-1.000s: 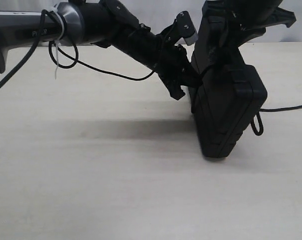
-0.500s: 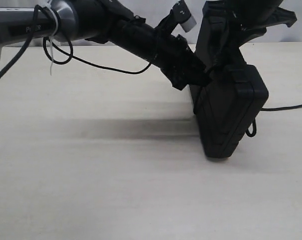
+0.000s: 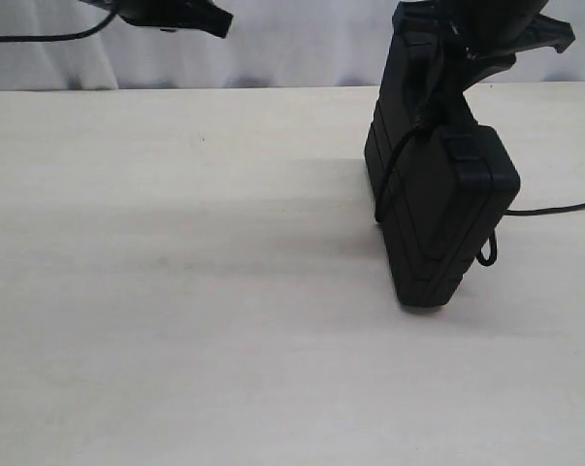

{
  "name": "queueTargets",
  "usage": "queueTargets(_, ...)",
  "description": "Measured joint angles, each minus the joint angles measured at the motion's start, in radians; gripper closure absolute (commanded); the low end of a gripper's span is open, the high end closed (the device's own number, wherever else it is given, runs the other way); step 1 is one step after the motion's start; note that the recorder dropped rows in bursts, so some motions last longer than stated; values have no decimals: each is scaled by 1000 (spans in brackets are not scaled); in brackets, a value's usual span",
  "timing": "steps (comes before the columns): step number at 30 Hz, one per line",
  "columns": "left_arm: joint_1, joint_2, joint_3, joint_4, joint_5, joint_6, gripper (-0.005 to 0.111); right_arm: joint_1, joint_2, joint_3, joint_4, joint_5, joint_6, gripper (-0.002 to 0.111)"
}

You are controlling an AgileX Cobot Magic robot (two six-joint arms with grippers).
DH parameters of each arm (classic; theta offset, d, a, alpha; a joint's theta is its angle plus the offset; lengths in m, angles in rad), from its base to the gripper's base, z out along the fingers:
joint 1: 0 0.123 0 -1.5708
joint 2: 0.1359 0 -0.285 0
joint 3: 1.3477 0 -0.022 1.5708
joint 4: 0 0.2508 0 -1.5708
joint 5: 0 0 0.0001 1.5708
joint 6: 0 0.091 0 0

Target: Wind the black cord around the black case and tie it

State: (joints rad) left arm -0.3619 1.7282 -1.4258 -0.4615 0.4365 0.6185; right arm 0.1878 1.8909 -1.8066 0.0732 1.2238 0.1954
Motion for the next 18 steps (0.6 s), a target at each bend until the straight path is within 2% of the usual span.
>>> queueTargets(3,0,-182,190,4,-184,-16,107,0,0,0,0,0,0,104)
queueTargets(5,0,-349,361,4,-315,-32,107,0,0,0,0,0,0,104)
queueTargets(7,0,-460,455,4,-371,-38,107,0,0,0,0,0,0,104)
queueTargets(14,0,-893,740,4,-416,-61,107,0,0,0,0,0,0,104)
queueTargets(18,0,-1092,805,4,-346,-65,107,0,0,0,0,0,0,104)
